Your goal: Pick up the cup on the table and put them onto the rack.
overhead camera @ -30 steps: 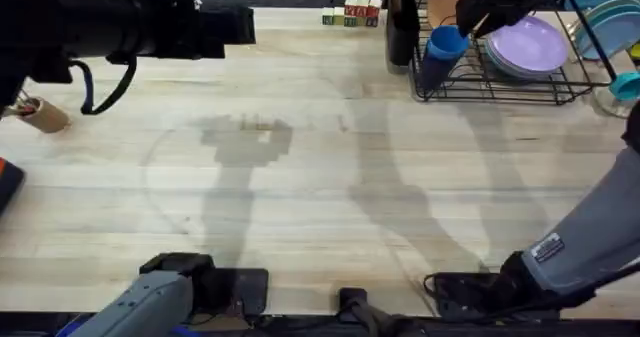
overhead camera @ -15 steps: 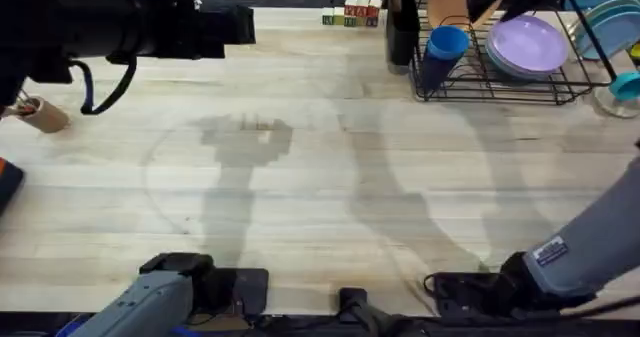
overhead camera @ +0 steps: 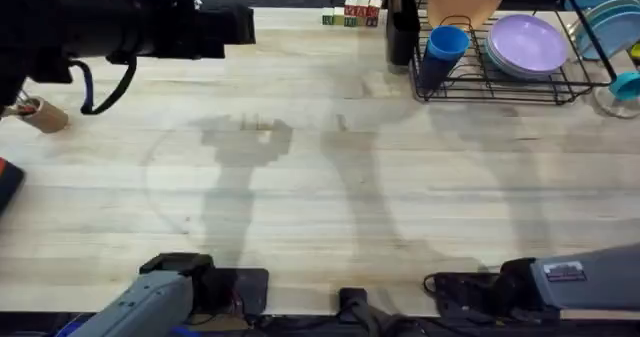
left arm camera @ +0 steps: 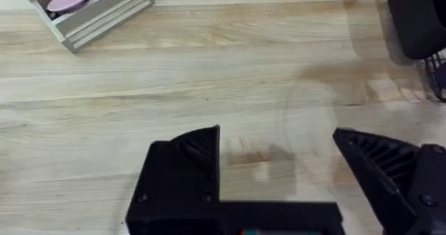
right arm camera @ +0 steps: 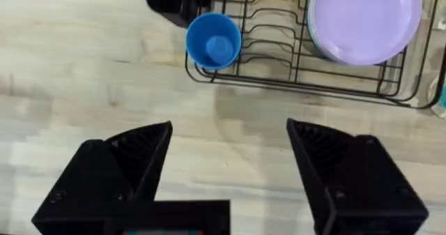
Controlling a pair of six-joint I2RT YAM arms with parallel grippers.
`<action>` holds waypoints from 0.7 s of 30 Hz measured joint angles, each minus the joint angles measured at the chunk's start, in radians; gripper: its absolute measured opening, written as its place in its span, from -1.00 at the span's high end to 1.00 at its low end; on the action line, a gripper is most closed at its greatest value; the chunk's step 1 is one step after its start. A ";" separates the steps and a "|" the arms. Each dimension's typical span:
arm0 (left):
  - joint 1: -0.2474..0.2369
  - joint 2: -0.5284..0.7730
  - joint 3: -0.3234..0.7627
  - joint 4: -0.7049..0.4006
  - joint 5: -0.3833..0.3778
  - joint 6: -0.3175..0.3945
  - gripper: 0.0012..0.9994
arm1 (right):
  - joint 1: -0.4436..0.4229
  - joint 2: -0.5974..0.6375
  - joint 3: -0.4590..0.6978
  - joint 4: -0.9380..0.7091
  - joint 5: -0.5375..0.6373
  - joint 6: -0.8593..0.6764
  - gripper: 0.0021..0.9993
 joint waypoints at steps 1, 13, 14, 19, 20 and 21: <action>0.000 0.000 0.000 0.000 0.000 0.000 -0.99 | 0.000 -0.025 -0.026 0.007 -0.002 0.000 -0.99; 0.000 0.000 0.000 0.000 0.000 0.000 -0.99 | 0.000 -0.410 -0.410 0.105 -0.003 -0.033 -0.99; 0.000 0.000 0.000 0.000 0.000 0.000 -0.99 | 0.000 -0.441 -0.447 0.113 -0.003 -0.034 -0.99; 0.000 0.000 0.000 0.000 0.000 0.000 -0.99 | 0.000 -0.568 -0.628 0.166 -0.002 -0.038 -0.99; 0.000 0.000 0.000 0.000 0.000 0.000 -0.99 | 0.000 -0.586 -0.661 0.179 -0.002 -0.037 -0.99; 0.000 0.000 0.000 0.000 0.000 0.000 -0.99 | 0.000 -0.597 -0.688 0.187 -0.002 -0.037 -0.99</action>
